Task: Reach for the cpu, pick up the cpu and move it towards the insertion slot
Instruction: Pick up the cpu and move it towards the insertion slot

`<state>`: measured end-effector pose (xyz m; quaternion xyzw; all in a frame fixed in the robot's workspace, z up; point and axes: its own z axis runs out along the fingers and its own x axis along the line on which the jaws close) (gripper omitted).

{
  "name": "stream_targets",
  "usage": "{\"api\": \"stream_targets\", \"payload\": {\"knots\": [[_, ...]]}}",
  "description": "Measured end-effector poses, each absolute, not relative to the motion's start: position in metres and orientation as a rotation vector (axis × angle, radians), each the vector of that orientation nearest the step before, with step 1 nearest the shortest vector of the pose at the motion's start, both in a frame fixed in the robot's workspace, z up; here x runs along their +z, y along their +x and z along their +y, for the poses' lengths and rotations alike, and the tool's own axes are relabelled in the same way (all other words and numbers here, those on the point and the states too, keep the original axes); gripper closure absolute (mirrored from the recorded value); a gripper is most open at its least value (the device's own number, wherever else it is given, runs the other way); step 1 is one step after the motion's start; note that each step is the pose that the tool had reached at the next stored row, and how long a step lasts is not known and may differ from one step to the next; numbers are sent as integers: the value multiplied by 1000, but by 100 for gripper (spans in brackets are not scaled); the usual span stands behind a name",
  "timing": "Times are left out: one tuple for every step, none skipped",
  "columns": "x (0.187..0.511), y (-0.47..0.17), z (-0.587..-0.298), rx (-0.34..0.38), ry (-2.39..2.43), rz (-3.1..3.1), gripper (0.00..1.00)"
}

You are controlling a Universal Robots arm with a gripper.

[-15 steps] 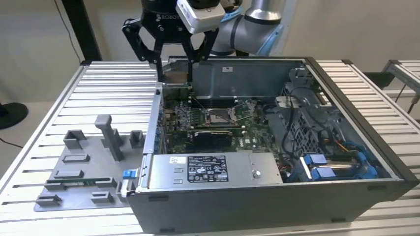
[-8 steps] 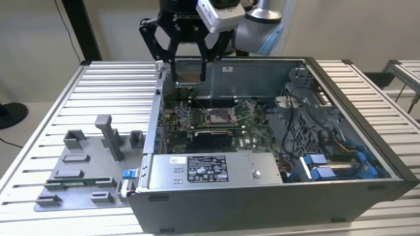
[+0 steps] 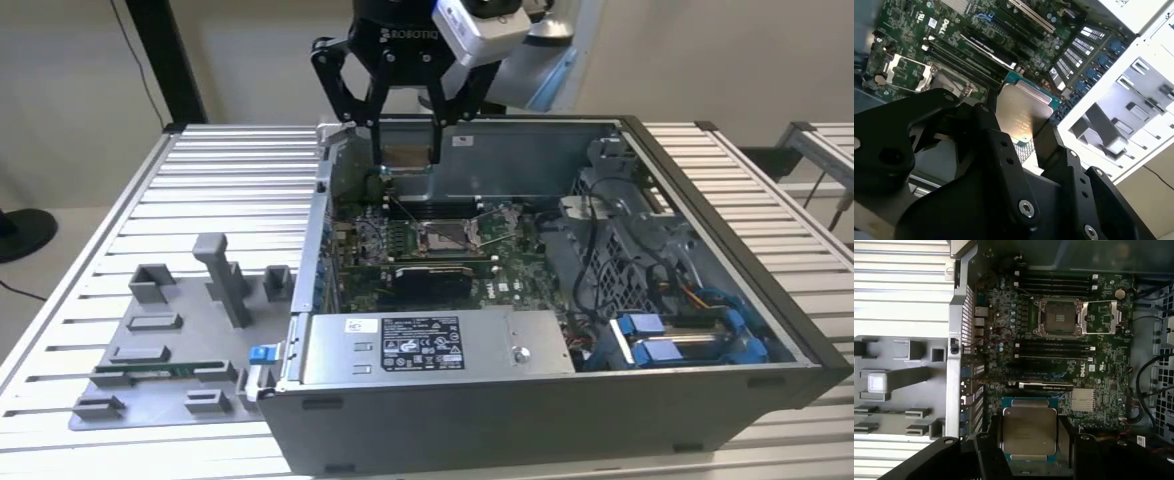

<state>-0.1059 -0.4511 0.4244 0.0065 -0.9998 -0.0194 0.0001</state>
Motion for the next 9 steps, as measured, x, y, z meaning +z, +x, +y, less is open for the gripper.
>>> {"api": "stream_targets", "payload": {"knots": [[424, -103, -451, -61, 20, -3141, 100], [425, -100, -451, -61, 20, -3141, 100], [424, -97, -451, -61, 20, -3141, 100], [424, -93, -451, -61, 20, -3141, 100], [424, -90, -451, -61, 20, -3141, 100], [424, -87, -451, -61, 20, -3141, 100], [424, -83, -450, -61, 20, -3141, 100], [424, -79, -450, -61, 20, -3141, 100], [424, -75, -450, -61, 20, -3141, 100]]}}
